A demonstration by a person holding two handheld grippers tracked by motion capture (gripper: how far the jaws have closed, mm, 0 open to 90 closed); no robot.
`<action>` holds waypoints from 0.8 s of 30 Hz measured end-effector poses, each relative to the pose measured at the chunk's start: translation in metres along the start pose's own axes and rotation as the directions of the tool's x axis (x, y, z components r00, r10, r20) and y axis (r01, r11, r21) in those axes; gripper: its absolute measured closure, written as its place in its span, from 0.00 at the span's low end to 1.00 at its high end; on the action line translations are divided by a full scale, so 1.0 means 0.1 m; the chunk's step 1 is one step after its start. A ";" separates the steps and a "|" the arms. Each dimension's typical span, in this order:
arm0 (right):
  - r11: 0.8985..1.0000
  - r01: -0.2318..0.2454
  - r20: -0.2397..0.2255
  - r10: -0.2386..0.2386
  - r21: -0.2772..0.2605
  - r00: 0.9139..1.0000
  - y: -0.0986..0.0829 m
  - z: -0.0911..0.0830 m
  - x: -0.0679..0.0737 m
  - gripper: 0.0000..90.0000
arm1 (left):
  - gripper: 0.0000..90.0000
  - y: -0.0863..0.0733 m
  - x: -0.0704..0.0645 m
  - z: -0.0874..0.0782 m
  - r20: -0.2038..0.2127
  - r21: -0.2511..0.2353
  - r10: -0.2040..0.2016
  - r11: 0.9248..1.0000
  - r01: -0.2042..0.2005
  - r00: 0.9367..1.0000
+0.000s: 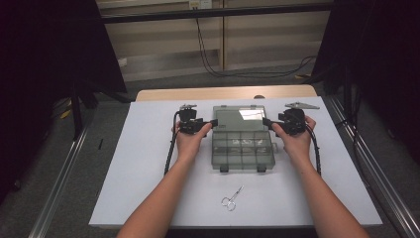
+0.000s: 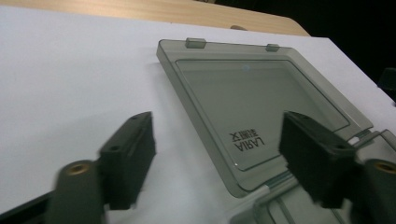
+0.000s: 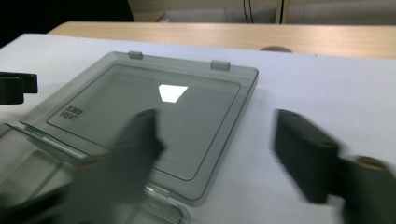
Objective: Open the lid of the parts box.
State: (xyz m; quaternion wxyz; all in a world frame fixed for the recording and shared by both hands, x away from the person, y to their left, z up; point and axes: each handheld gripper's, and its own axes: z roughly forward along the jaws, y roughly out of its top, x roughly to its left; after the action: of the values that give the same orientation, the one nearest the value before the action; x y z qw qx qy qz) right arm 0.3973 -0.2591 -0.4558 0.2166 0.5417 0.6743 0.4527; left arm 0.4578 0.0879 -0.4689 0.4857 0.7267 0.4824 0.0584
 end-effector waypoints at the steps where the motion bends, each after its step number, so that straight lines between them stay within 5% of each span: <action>1: 1.000 0.011 -0.010 -0.011 -0.001 1.000 -0.01 -0.03 0.01 0.00 | 0.16 0.01 -0.02 -0.02 0.008 0.004 0.007 1.000 -0.007 1.000; 4: 0.999 0.043 -0.009 -0.043 -0.021 0.999 -0.03 -0.15 0.02 0.00 | 0.00 0.02 -0.10 -0.09 -0.001 0.025 0.069 0.997 -0.069 0.998; 12: 0.997 0.053 -0.005 -0.054 -0.050 0.999 -0.13 -0.43 -0.02 0.00 | 0.00 -0.01 -0.22 -0.28 0.014 0.044 0.170 0.984 -0.170 0.985; 17: 0.996 0.068 -0.009 -0.069 -0.064 0.998 -0.25 -0.61 -0.05 0.00 | 0.00 -0.06 -0.34 -0.35 0.032 0.055 0.189 0.980 -0.191 0.981; 20: 0.994 0.072 -0.005 -0.073 -0.081 0.997 -0.29 -0.71 -0.06 0.00 | 0.01 -0.07 -0.40 -0.38 0.028 0.093 0.244 0.965 -0.245 0.969; 24: 0.992 0.087 0.003 -0.087 -0.088 0.996 -0.34 -0.81 -0.06 0.00 | 0.01 -0.08 -0.45 -0.45 0.042 0.098 0.256 0.961 -0.259 0.966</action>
State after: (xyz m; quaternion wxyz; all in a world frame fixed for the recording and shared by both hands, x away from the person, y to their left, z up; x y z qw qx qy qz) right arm 0.3177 -0.2953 -0.4456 0.2596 0.5014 0.6769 0.4721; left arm 0.4040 0.0839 -0.4346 0.4427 0.8080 0.3792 0.0855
